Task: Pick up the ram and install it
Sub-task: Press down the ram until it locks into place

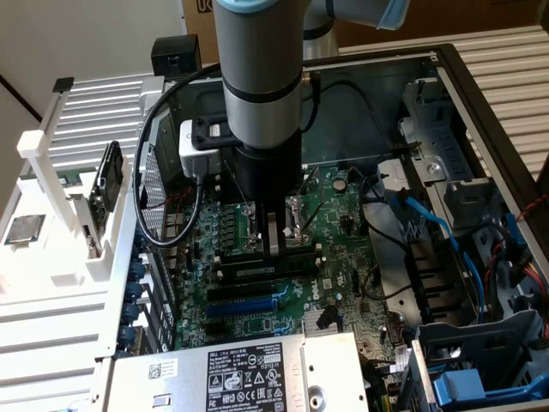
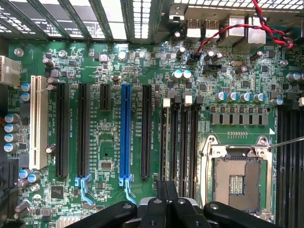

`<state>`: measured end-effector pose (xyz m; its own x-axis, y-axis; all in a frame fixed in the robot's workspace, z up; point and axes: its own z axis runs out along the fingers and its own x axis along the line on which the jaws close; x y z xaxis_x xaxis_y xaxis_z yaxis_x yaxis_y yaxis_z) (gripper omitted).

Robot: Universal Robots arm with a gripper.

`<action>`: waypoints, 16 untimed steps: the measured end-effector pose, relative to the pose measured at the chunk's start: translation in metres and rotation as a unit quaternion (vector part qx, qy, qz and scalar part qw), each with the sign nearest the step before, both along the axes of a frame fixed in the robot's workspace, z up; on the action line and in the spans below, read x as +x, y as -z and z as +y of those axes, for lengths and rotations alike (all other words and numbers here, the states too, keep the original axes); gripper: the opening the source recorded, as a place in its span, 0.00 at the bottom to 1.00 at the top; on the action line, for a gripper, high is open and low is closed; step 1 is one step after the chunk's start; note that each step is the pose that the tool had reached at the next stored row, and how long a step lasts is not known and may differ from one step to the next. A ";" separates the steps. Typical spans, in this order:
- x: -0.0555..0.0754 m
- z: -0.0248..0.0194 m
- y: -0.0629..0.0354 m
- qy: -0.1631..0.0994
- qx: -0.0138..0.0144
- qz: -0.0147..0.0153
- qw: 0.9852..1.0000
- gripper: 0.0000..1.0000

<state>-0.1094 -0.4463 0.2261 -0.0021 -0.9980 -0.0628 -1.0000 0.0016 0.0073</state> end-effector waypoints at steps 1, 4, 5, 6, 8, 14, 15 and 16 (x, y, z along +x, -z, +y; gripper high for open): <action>0.000 0.0000 0.0001 0.000 0.000 0.000 1.000 0.10; 0.000 0.0000 0.0001 0.000 0.000 0.000 1.000 0.10; 0.000 0.0000 -0.0002 0.000 0.000 0.000 1.000 0.10; 0.000 0.0001 -0.0009 0.000 0.001 -0.001 1.000 0.10; 0.000 0.0002 -0.0053 0.000 0.001 -0.001 1.000 0.10; 0.000 0.0000 -0.0182 0.000 0.000 0.000 1.000 0.10; 0.000 0.0000 -0.0195 0.000 0.000 0.000 1.000 0.10; 0.000 0.0000 -0.0205 0.000 0.000 0.000 1.000 0.10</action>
<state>-0.1094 -0.4463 0.2466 -0.0019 -0.9980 -0.0631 -1.0000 0.0015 0.0065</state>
